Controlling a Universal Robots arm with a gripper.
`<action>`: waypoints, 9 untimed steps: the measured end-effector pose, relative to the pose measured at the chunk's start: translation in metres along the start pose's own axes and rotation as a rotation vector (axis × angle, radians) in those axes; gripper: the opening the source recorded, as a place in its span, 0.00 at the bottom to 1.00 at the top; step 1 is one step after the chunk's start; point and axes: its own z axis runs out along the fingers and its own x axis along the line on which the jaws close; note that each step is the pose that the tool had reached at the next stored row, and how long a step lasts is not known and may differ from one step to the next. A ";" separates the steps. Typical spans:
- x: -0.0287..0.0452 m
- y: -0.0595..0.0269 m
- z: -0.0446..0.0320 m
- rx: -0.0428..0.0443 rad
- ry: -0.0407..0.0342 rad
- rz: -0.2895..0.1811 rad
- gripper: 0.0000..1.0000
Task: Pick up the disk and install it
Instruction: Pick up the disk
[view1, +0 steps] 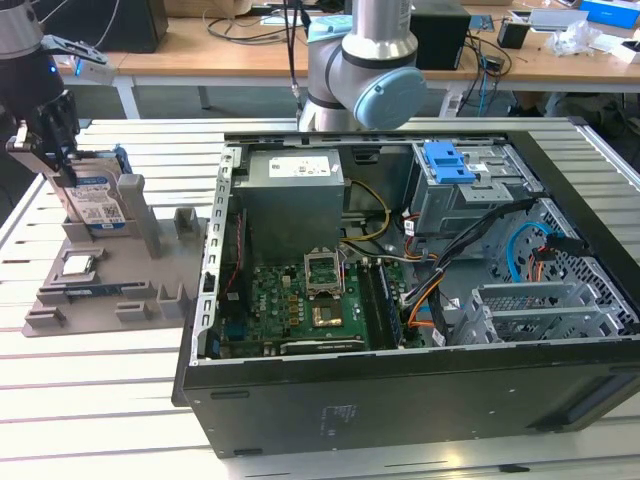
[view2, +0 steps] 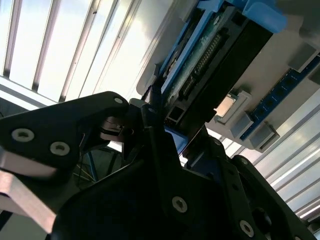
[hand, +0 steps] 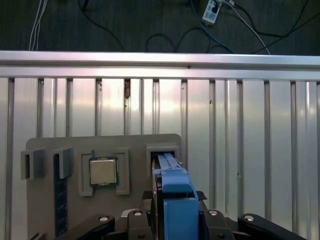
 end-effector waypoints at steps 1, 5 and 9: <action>0.0000 0.0000 0.0000 0.0000 0.0000 0.000 0.42; 0.0000 0.0000 0.0005 0.0252 0.0001 -0.001 0.42; 0.0000 0.0016 0.0006 0.0265 0.0001 -0.001 0.42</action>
